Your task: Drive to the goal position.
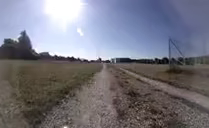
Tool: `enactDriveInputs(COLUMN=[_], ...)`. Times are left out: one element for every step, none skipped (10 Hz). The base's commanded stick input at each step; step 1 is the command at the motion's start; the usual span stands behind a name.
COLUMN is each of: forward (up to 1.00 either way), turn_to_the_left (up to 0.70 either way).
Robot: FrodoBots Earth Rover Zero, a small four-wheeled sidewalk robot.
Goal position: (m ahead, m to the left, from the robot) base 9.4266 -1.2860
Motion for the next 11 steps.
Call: enactDriveInputs(forward=[0.5, 0.5, 0.5, 0.5, 0.5, 0.5, 0.5, 0.5, 0.5, 0.5, 0.5], turn_to_the_left=[0.0, 0.0, 0.0, 0.0, 0.0, 0.0, 0.0, 0.0, 0.0, 0.0, 0.0])
